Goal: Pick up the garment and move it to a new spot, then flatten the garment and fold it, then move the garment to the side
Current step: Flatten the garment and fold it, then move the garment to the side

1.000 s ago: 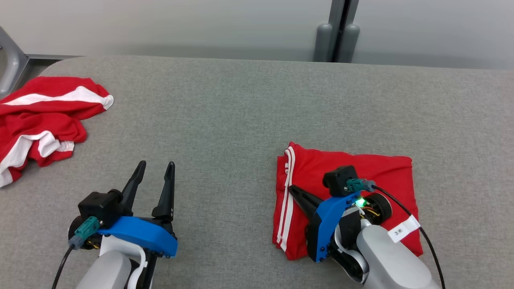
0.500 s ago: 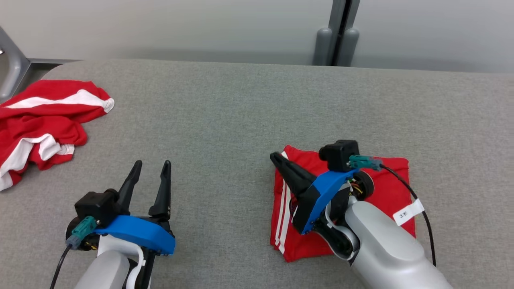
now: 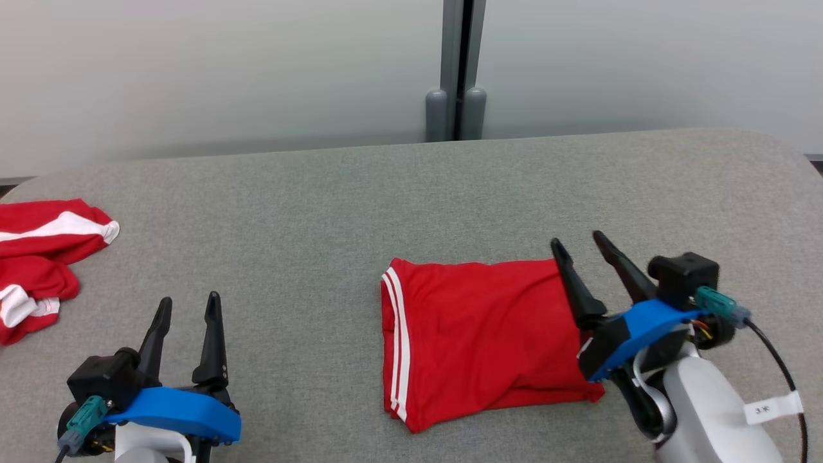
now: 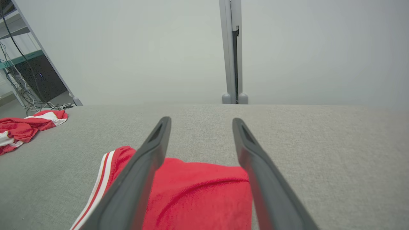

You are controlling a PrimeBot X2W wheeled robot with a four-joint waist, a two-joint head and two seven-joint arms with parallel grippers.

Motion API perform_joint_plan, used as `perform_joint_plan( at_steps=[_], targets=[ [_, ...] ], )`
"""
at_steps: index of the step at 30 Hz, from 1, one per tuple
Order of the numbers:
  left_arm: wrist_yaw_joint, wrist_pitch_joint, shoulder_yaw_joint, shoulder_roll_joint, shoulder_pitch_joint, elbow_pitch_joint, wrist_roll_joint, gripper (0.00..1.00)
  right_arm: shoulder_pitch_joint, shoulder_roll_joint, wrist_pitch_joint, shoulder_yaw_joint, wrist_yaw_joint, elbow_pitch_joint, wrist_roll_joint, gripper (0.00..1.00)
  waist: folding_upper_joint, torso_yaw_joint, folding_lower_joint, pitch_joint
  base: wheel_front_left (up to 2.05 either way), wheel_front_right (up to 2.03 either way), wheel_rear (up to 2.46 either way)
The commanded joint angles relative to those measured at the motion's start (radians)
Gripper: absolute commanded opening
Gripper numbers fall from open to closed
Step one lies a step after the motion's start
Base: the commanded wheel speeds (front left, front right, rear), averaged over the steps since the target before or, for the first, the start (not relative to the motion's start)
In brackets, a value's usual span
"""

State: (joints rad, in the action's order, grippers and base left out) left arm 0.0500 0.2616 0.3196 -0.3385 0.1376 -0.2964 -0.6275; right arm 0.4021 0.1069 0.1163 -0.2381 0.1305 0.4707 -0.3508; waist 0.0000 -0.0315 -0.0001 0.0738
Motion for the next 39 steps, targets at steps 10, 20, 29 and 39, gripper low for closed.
perform_joint_plan(
  at_steps=[10,20,29,39],
  targets=[
    [0.043,0.004,-0.022,-0.022,-0.083,0.057,0.011,1.0,-0.208,0.005,-0.115,0.228,0.001,-0.233,0.136,1.0,0.0,-0.035,0.0001,-0.052,0.0,0.0,0.0],
    [0.055,-0.006,-0.01,-0.014,-0.108,0.073,0.001,1.0,-0.316,-0.023,-0.086,0.245,0.001,-0.265,0.164,1.0,0.0,-0.016,0.0001,-0.08,0.0,0.0,0.0],
    [0.072,-0.018,-0.02,-0.022,-0.124,0.08,-0.014,1.0,-0.324,-0.032,-0.1,0.247,0.001,-0.272,0.16,1.0,0.0,-0.028,0.0001,-0.076,0.0,0.0,0.0],
    [0.078,-0.021,-0.007,-0.021,-0.101,0.099,-0.009,1.0,-0.315,-0.043,-0.124,0.239,0.001,-0.287,0.152,1.0,0.0,-0.018,0.0001,-0.048,0.0,0.0,0.0]
  ],
)
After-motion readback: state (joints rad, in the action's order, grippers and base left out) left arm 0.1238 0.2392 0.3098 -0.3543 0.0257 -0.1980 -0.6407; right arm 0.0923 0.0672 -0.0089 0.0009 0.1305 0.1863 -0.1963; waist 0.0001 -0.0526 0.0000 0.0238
